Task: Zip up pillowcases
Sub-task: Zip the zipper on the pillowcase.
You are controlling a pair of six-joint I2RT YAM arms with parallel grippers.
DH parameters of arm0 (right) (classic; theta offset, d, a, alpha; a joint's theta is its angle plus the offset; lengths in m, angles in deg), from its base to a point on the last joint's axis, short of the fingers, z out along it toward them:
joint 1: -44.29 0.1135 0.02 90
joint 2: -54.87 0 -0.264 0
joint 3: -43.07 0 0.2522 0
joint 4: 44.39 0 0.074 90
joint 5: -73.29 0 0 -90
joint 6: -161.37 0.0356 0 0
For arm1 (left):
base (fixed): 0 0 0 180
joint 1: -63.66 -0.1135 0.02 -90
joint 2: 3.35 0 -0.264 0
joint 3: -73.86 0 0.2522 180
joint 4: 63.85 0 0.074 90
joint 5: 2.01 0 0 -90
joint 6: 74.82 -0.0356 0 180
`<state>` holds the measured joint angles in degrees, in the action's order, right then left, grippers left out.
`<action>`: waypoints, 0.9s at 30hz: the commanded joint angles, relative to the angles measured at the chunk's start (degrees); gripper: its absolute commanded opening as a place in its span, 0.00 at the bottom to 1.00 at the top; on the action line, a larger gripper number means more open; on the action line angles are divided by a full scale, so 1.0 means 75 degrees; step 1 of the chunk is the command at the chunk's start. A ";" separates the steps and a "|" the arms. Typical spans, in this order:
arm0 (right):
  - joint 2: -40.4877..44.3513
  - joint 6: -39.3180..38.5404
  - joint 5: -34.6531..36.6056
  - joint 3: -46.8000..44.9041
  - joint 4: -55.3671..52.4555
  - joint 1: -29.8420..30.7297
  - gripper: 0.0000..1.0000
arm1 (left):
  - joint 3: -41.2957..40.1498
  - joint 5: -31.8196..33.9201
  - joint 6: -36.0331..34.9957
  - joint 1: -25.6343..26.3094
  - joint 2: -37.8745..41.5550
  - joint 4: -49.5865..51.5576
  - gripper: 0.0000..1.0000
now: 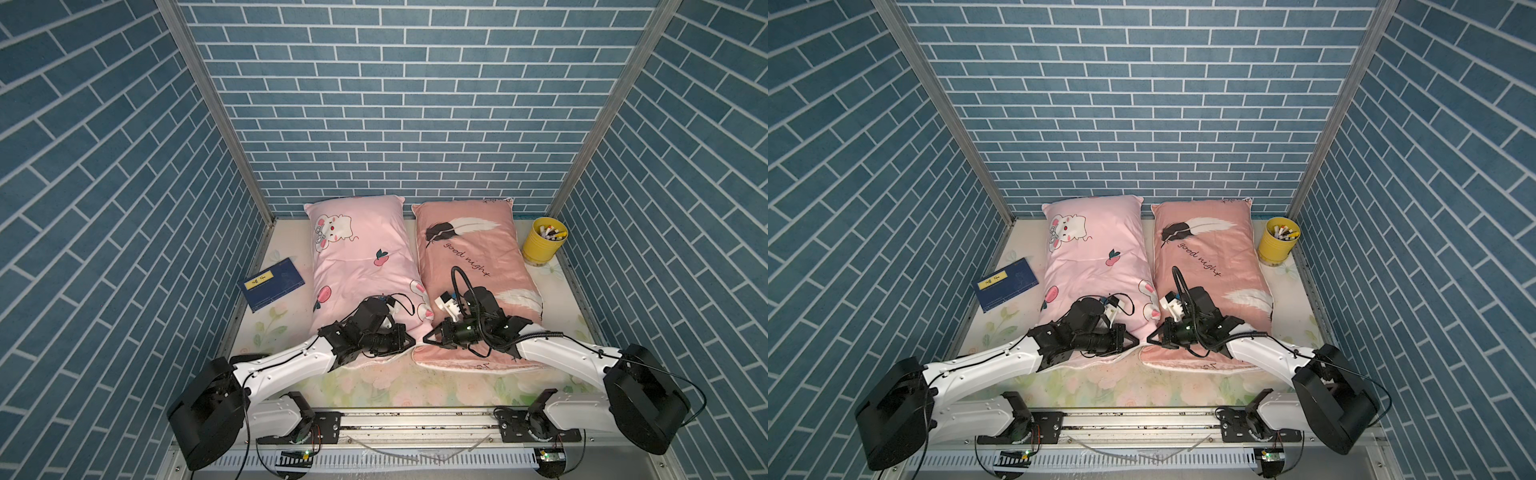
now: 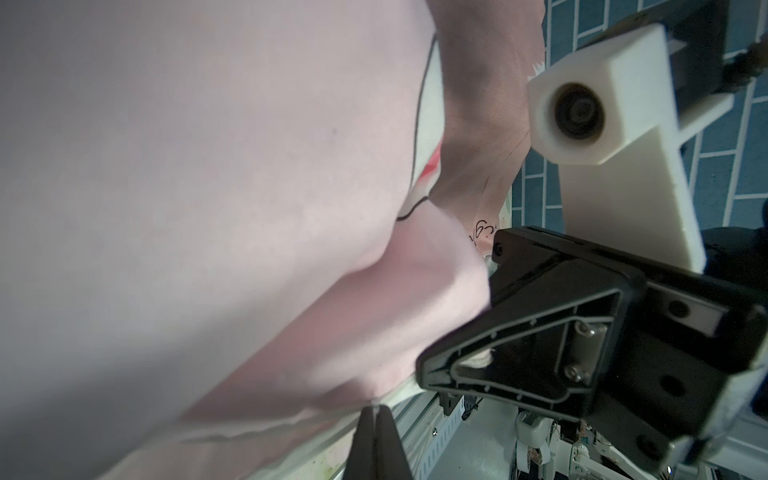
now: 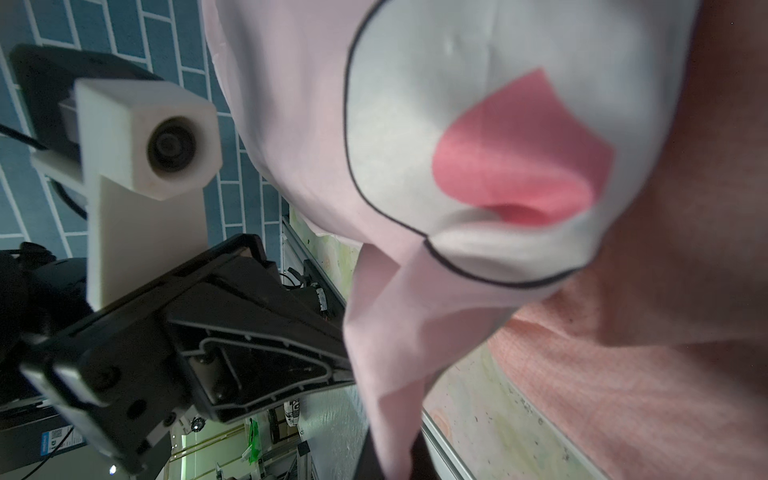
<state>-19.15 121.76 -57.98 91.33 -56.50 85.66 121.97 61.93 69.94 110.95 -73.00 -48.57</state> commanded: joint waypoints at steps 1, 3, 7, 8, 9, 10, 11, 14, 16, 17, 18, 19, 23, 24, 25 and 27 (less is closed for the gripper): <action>0.0178 -0.0433 0.0377 0.0354 -0.0702 0.0010 0.00 | 0.0234 0.0228 -0.0355 0.0023 0.0112 0.0865 0.00; 0.0210 -0.0516 0.0508 0.0427 -0.0918 0.0003 0.00 | 0.0282 0.0247 -0.0404 0.0023 0.0128 0.1070 0.00; 0.0385 -0.0584 0.0900 0.0477 -0.1292 0.0004 0.00 | 0.0343 0.0261 -0.0528 0.0011 0.0189 0.1544 0.00; 0.0410 -0.0579 0.0938 0.0497 -0.1328 0.0004 0.00 | 0.0353 0.0276 -0.0558 0.0011 0.0224 0.1663 0.00; 0.0426 -0.0588 0.0978 0.0519 -0.1394 0.0003 0.00 | 0.0366 0.0309 -0.0584 0.0006 0.0267 0.1825 0.00; 0.0435 -0.0600 0.1030 0.0544 -0.1455 0.0010 0.00 | 0.0389 0.0364 -0.0617 0.0000 0.0322 0.1970 0.00; 0.0424 -0.0602 0.1063 0.0565 -0.1500 0.0005 0.00 | 0.0402 0.0387 -0.0642 0.0006 0.0342 0.2098 0.00; 0.0378 -0.0591 0.1145 0.0625 -0.1549 0.0004 0.00 | 0.0503 0.0519 -0.0782 -0.0012 0.0435 0.2531 0.00; 0.0351 -0.0597 0.1310 0.0699 -0.1731 0.0004 0.00 | 0.0570 0.0513 -0.0878 -0.0024 0.0473 0.2813 0.00; 0.0352 -0.0602 0.1427 0.0726 -0.1845 0.0004 0.00 | 0.0576 0.0479 -0.0930 -0.0044 0.0495 0.2918 0.00; 0.0354 -0.0620 0.1566 0.0762 -0.1958 -0.0001 0.00 | 0.0582 0.0439 -0.0973 -0.0069 0.0503 0.3039 0.00; 0.0364 -0.0625 0.1679 0.0789 -0.2058 0.0006 0.00 | 0.0597 0.0412 -0.1021 -0.0102 0.0521 0.3187 0.00; 0.0331 -0.0613 0.1903 0.0834 -0.2186 0.0004 0.00 | 0.0699 0.0415 -0.1279 -0.0175 0.0577 0.3771 0.00; 0.0302 -0.0611 0.1945 0.0852 -0.2211 0.0001 0.00 | 0.0725 0.0429 -0.1337 -0.0197 0.0591 0.3912 0.00; 0.0278 -0.0579 0.1984 0.0860 -0.2241 0.0004 0.00 | 0.0723 0.0470 -0.1395 -0.0220 0.0609 0.4046 0.00; 0.0231 -0.0556 0.2062 0.0883 -0.2334 0.0001 0.00 | 0.0729 0.0570 -0.1517 -0.0257 0.0629 0.4306 0.00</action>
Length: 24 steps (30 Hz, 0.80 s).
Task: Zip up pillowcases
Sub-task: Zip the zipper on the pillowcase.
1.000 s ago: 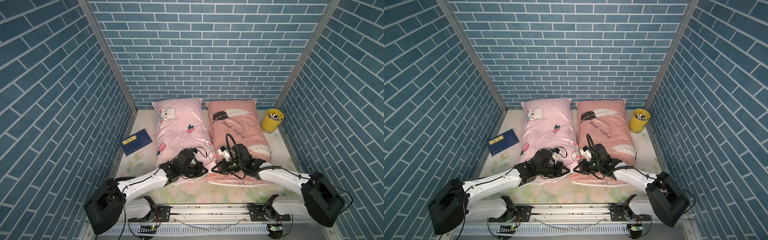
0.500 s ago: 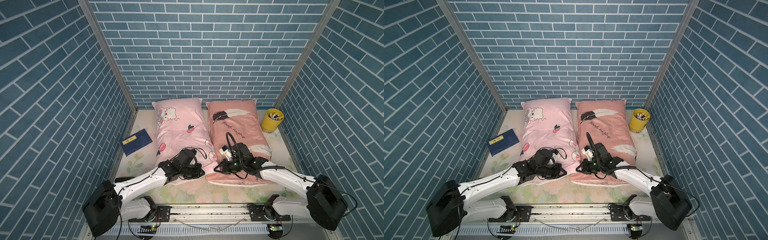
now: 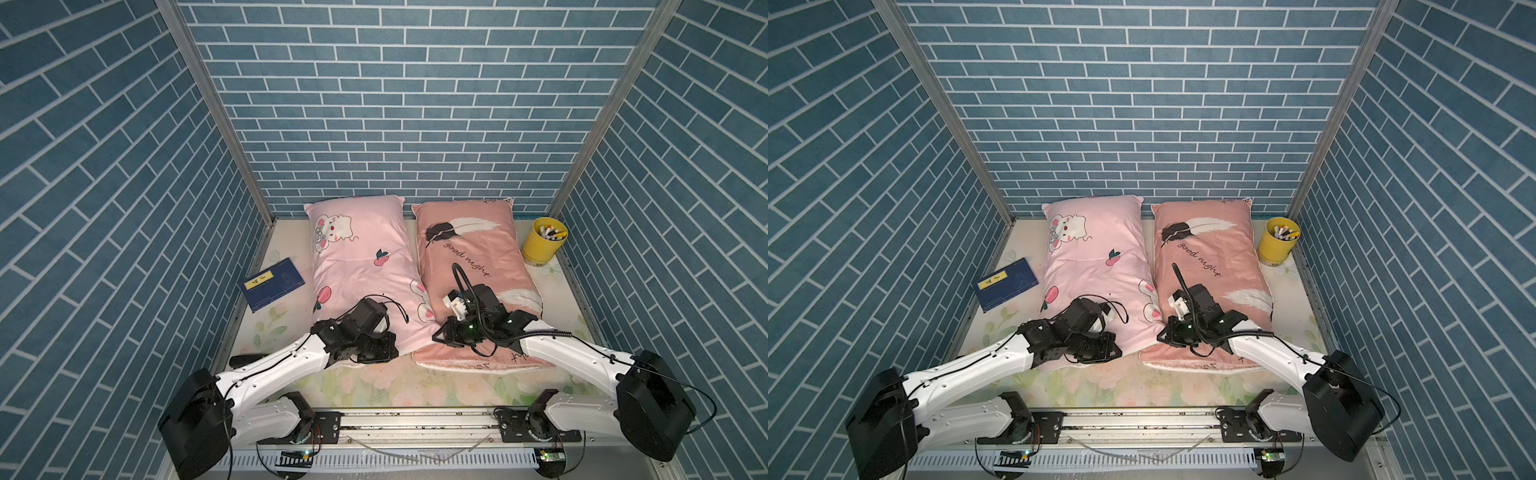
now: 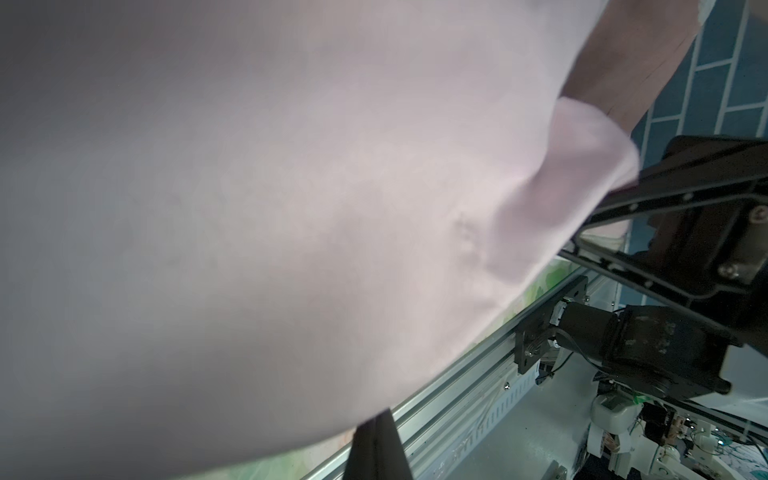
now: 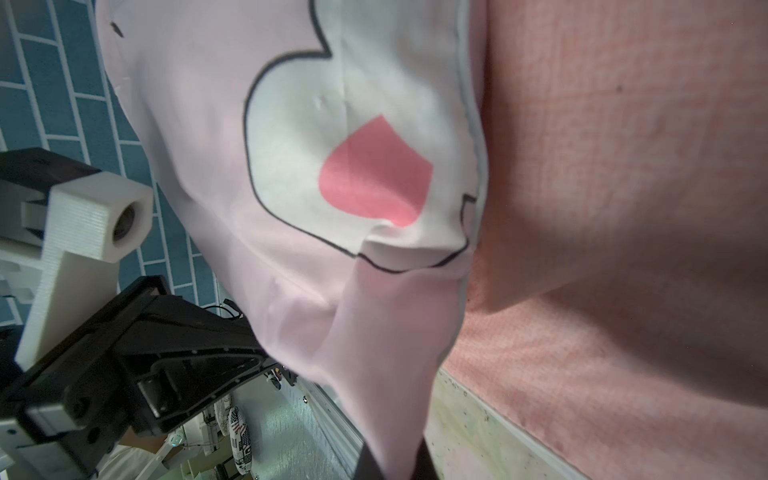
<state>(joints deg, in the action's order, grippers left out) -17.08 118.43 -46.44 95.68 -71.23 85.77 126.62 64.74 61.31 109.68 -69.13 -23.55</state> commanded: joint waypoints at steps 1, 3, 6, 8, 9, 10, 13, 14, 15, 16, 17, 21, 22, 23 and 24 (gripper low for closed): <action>-0.0060 -0.0100 0.0585 0.0320 -0.0415 -0.0013 0.00 | 0.0108 0.0253 -0.0430 -0.0089 0.0120 0.1120 0.00; -0.0054 -0.0088 0.0652 0.0328 -0.0422 -0.0021 0.00 | 0.0315 0.0375 -0.0542 -0.0101 0.0126 0.1405 0.00; -0.0033 -0.0099 0.0771 0.0397 -0.0517 -0.0011 0.00 | 0.0399 0.0588 -0.0695 -0.0099 0.0142 0.1801 0.00; -0.0030 -0.0112 0.0861 0.0439 -0.0586 -0.0010 0.00 | 0.0445 0.0726 -0.0769 -0.0101 0.0146 0.2030 0.00; -0.0029 -0.0112 0.0905 0.0448 -0.0626 -0.0032 0.00 | 0.0459 0.0795 -0.0815 -0.0100 0.0167 0.2122 0.00; -0.0019 -0.0112 0.0983 0.0474 -0.0645 -0.0022 0.00 | 0.0463 0.0861 -0.0830 -0.0101 0.0181 0.2217 0.00; 0.0017 -0.0101 0.1211 0.0521 -0.0728 -0.0033 0.00 | 0.0483 0.1046 -0.0888 -0.0101 0.0198 0.2452 0.00; 0.0039 -0.0090 0.1272 0.0515 -0.0740 -0.0042 0.00 | 0.0466 0.1065 -0.0901 -0.0095 0.0192 0.2471 0.00; 0.0059 -0.0077 0.1324 0.0527 -0.0746 -0.0044 0.00 | 0.0438 0.1082 -0.0909 -0.0101 0.0195 0.2494 0.00; 0.0065 -0.0077 0.1350 0.0550 -0.0758 -0.0057 0.00 | 0.0425 0.1113 -0.0908 -0.0101 0.0196 0.2518 0.00; 0.0065 -0.0085 0.1373 0.0577 -0.0778 -0.0079 0.00 | 0.0397 0.1140 -0.0912 -0.0101 0.0192 0.2537 0.00; 0.0083 -0.0125 0.1502 0.0644 -0.0842 -0.0102 0.00 | 0.0311 0.1274 -0.0924 -0.0102 0.0196 0.2633 0.00; 0.0088 -0.0124 0.1536 0.0656 -0.0856 -0.0115 0.00 | 0.0277 0.1332 -0.0924 -0.0101 0.0201 0.2664 0.00; 0.0088 -0.0124 0.1561 0.0668 -0.0862 -0.0127 0.00 | 0.0245 0.1373 -0.0935 -0.0101 0.0203 0.2691 0.00; 0.0088 -0.0132 0.1580 0.0678 -0.0859 -0.0154 0.00 | 0.0210 0.1409 -0.0931 -0.0101 0.0222 0.2717 0.00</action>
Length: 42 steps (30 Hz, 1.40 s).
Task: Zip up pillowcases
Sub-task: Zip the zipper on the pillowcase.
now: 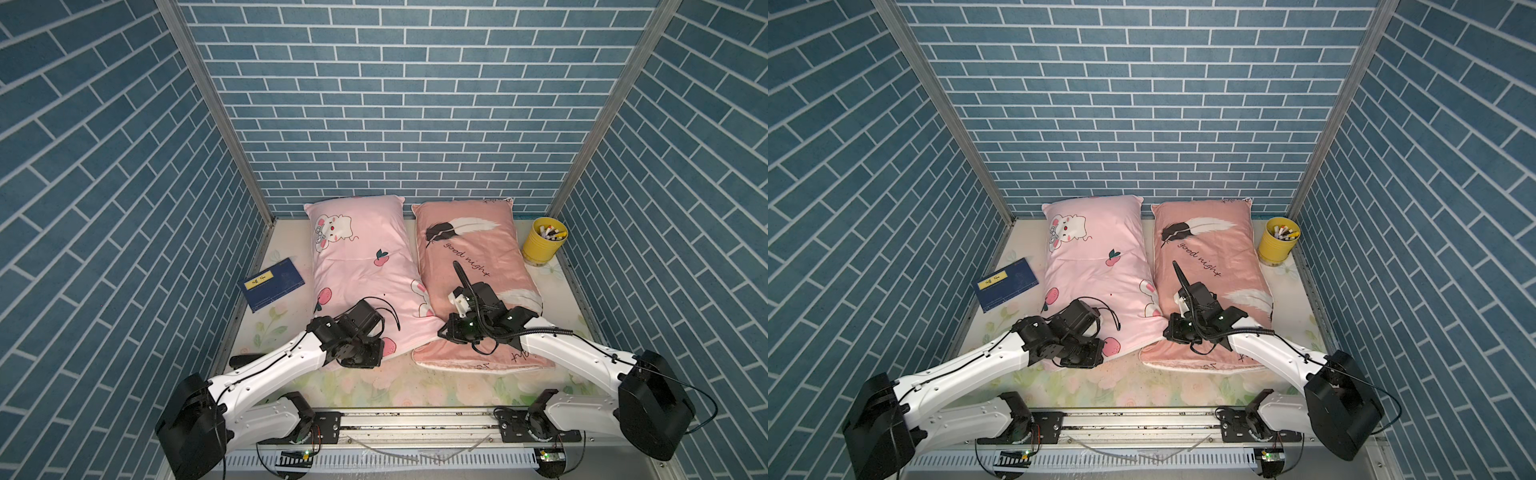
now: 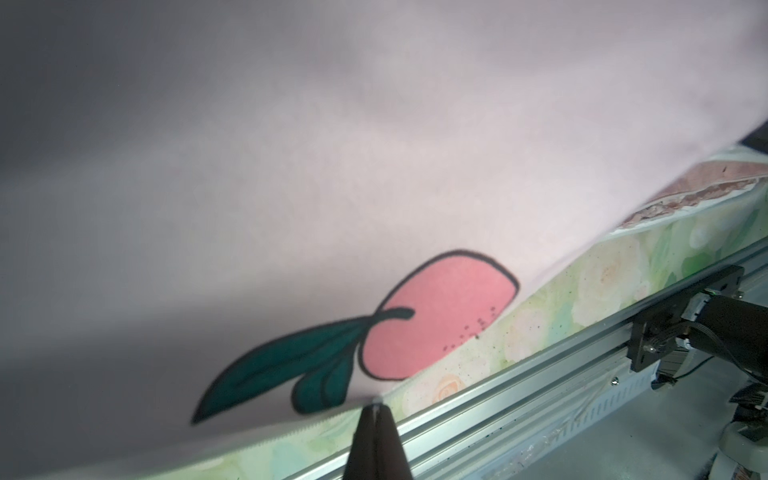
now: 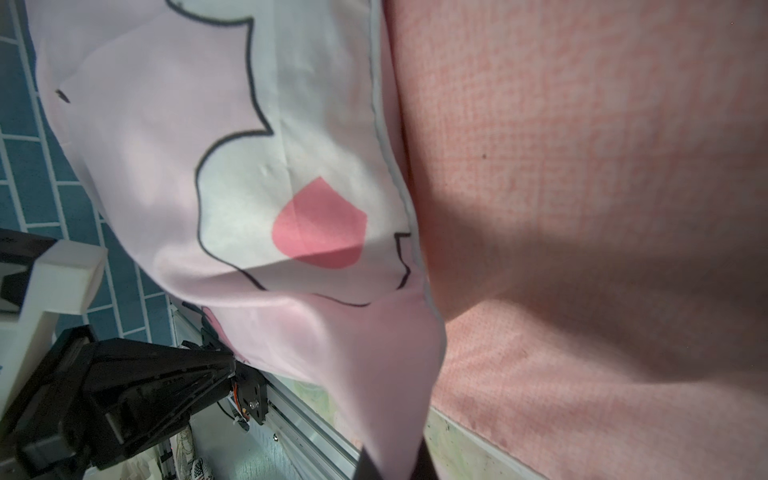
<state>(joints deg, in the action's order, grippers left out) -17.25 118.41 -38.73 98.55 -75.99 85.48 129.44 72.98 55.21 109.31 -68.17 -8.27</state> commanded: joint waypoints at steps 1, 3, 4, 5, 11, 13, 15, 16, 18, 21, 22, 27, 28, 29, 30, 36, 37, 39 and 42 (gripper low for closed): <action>0.0112 -0.0132 0.0557 0.0311 -0.0225 -0.0125 0.00 | -0.0202 0.0341 -0.0109 -0.0051 0.0102 0.0687 0.00; 0.0112 -0.0141 0.0580 0.0324 -0.0225 -0.0146 0.00 | -0.0221 0.0382 -0.0073 -0.0051 0.0146 0.0705 0.00; 0.0101 -0.0150 0.0581 0.0333 -0.0219 -0.0160 0.00 | -0.0221 0.0404 -0.0053 -0.0053 0.0155 0.0705 0.00; 0.0100 -0.0156 0.0592 0.0339 -0.0211 -0.0171 0.00 | -0.0221 0.0449 -0.0045 -0.0051 0.0178 0.0722 0.00; 0.0090 -0.0251 0.0649 0.0374 -0.0232 -0.0239 0.00 | -0.0515 0.0695 0.0011 -0.0051 0.0222 0.0874 0.00; 0.0082 -0.0362 0.0737 0.0409 -0.0333 -0.0263 0.00 | -0.0572 0.0735 0.0059 -0.0057 0.0273 0.0914 0.00; 0.0059 -0.0456 0.0778 0.0458 -0.0396 -0.0295 0.00 | -0.0602 0.0802 0.0097 -0.0052 0.0313 0.0967 0.00; 0.0053 -0.0488 0.0791 0.0476 -0.0380 -0.0300 0.00 | -0.0623 0.0825 0.0112 -0.0060 0.0318 0.0994 0.00; 0.0036 -0.0547 0.0825 0.0530 -0.0409 -0.0321 0.00 | -0.0639 0.0925 0.0145 -0.0054 0.0364 0.1085 0.00; 0.0024 -0.0647 0.0914 0.0557 -0.0462 -0.0336 0.00 | -0.0695 0.1070 0.0240 -0.0063 0.0416 0.1194 0.00; 0.0030 -0.0676 0.0942 0.0572 -0.0469 -0.0347 0.00 | -0.0733 0.1119 0.0299 -0.0073 0.0458 0.1205 0.00; 0.0076 -0.0759 0.0933 0.0521 -0.0447 -0.0416 0.00 | -0.0989 0.1305 0.0586 -0.0108 0.0626 0.1217 0.00; 0.0088 -0.0775 0.0910 0.0500 -0.0440 -0.0426 0.00 | -0.1045 0.1347 0.0631 -0.0127 0.0662 0.1220 0.00; 0.0100 -0.0788 0.0880 0.0486 -0.0424 -0.0440 0.00 | -0.1086 0.1387 0.0672 -0.0143 0.0695 0.1241 0.00; 0.0109 -0.0806 0.0842 0.0474 -0.0409 -0.0463 0.00 | -0.1153 0.1446 0.0718 -0.0167 0.0737 0.1254 0.00; 0.0144 -0.1045 0.0561 0.0407 -0.0315 -0.0497 0.00 | -0.1508 0.1704 0.0967 -0.0462 0.0907 0.1256 0.00; 0.0178 -0.1067 0.0518 0.0381 -0.0271 -0.0511 0.00 | -0.1532 0.1767 0.0995 -0.0512 0.0874 0.1255 0.00; 0.0245 -0.1090 0.0504 0.0341 -0.0253 -0.0529 0.00 | -0.1557 0.1901 0.1038 -0.0572 0.0873 0.1279 0.00; 0.0322 -0.1128 0.0516 0.0312 -0.0309 -0.0576 0.00 | -0.1598 0.2028 0.1105 -0.0687 0.0857 0.1291 0.00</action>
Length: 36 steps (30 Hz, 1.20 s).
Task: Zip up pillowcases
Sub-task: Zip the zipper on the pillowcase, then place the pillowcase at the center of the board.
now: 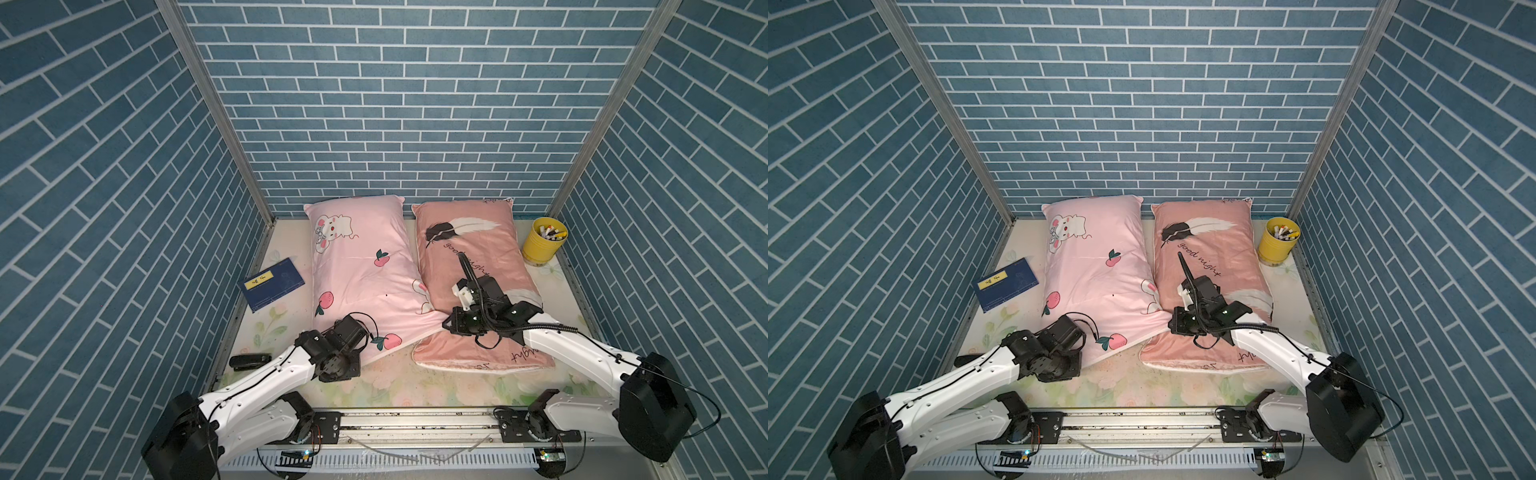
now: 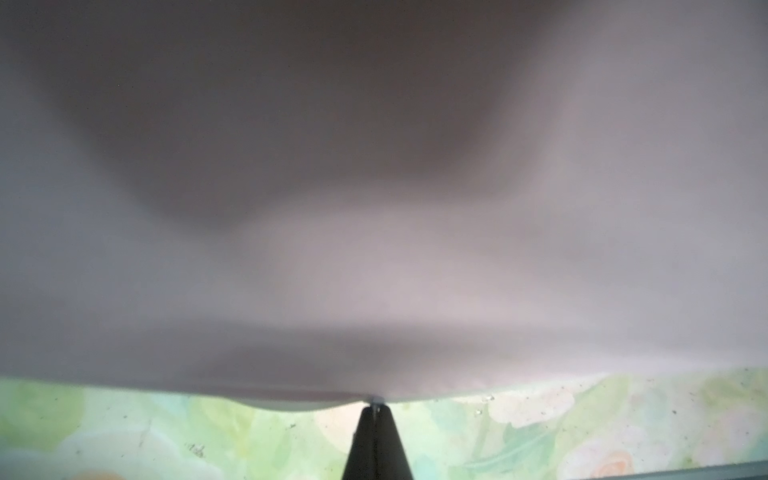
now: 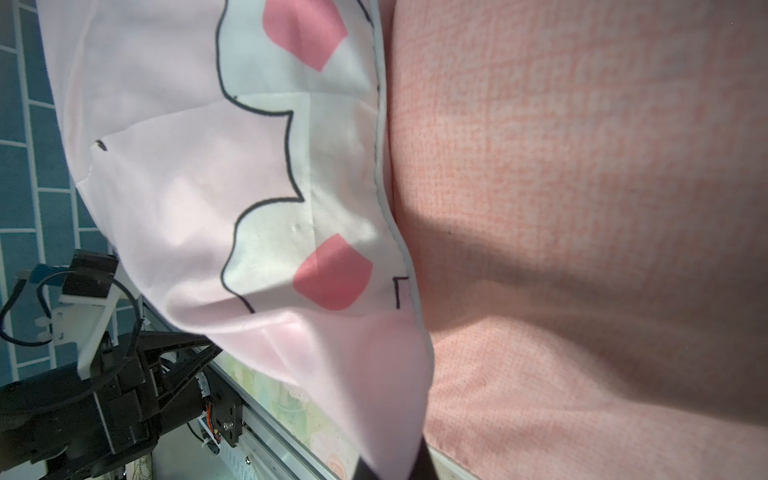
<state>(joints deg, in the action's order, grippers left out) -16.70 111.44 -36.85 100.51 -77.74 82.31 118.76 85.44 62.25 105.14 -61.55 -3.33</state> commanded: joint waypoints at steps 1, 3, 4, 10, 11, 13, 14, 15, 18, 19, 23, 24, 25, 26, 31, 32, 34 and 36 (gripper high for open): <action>0.0270 -0.0210 0.0271 0.0028 -0.0095 -0.0197 0.00 | -0.0190 0.0407 0.0180 -0.0167 -0.0011 0.0622 0.00; 0.0296 -0.0234 0.0260 -0.0014 -0.0121 -0.0238 0.00 | -0.0224 0.0491 0.0224 -0.0214 -0.0009 0.0632 0.00; 0.0308 -0.0240 0.0260 -0.0029 -0.0120 -0.0264 0.00 | -0.0243 0.0520 0.0244 -0.0244 0.0004 0.0621 0.00; 0.0380 -0.0304 0.0228 -0.0048 -0.0168 -0.0413 0.00 | -0.0331 0.0695 0.0347 -0.0314 0.0001 0.0629 0.00; 0.0396 -0.0313 0.0227 -0.0060 -0.0176 -0.0443 0.00 | -0.0331 0.0738 0.0373 -0.0315 0.0015 0.0660 0.00; 0.0425 -0.0336 0.0204 -0.0078 -0.0194 -0.0484 0.00 | -0.0331 0.0885 0.0452 -0.0315 0.0039 0.0730 0.00; 0.0437 -0.0348 0.0201 -0.0082 -0.0188 -0.0485 0.00 | -0.0337 0.0957 0.0487 -0.0315 0.0067 0.0759 0.00; 0.0449 -0.0351 0.0191 -0.0085 -0.0200 -0.0528 0.00 | -0.0349 0.1016 0.0518 -0.0325 0.0100 0.0773 0.00; 0.0452 -0.0363 0.0155 -0.0101 -0.0198 -0.0569 0.00 | -0.0378 0.1121 0.0591 -0.0335 0.0169 0.0825 0.00; 0.0449 -0.0372 0.0143 -0.0093 -0.0194 -0.0575 0.00 | -0.0380 0.1157 0.0615 -0.0349 0.0194 0.0842 0.00; 0.0461 -0.0386 0.0109 -0.0097 -0.0206 -0.0603 0.00 | -0.0379 0.1275 0.0683 -0.0362 0.0207 0.0866 0.00; 0.0461 -0.0386 0.0099 -0.0104 -0.0200 -0.0607 0.00 | -0.0379 0.1307 0.0695 -0.0371 0.0199 0.0878 0.00; 0.0459 -0.0397 0.0078 -0.0091 -0.0210 -0.0605 0.00 | -0.0378 0.1351 0.0696 -0.0373 0.0212 0.0872 0.00; 0.0449 -0.0401 0.0055 -0.0090 -0.0210 -0.0602 0.00 | -0.0367 0.1373 0.0697 -0.0382 0.0204 0.0879 0.00; 0.0404 -0.0431 -0.0123 -0.0086 -0.0130 -0.0602 0.00 | -0.0233 0.1629 0.0811 -0.0388 0.0328 0.0970 0.00; 0.0393 -0.0442 -0.0147 -0.0081 -0.0120 -0.0604 0.00 | -0.0206 0.1716 0.0840 -0.0395 0.0378 0.0989 0.00; 0.0358 -0.0467 -0.0225 -0.0082 -0.0089 -0.0604 0.00 | -0.0176 0.1966 0.0924 -0.0396 0.0571 0.1030 0.00; 0.0331 -0.0502 -0.0287 -0.0064 -0.0077 -0.0604 0.00 | -0.0156 0.2172 0.0971 -0.0397 0.0816 0.1059 0.00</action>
<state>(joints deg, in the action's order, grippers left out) -14.87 109.82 -39.65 100.45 -78.33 78.71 117.05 96.77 68.28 102.65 -57.24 0.41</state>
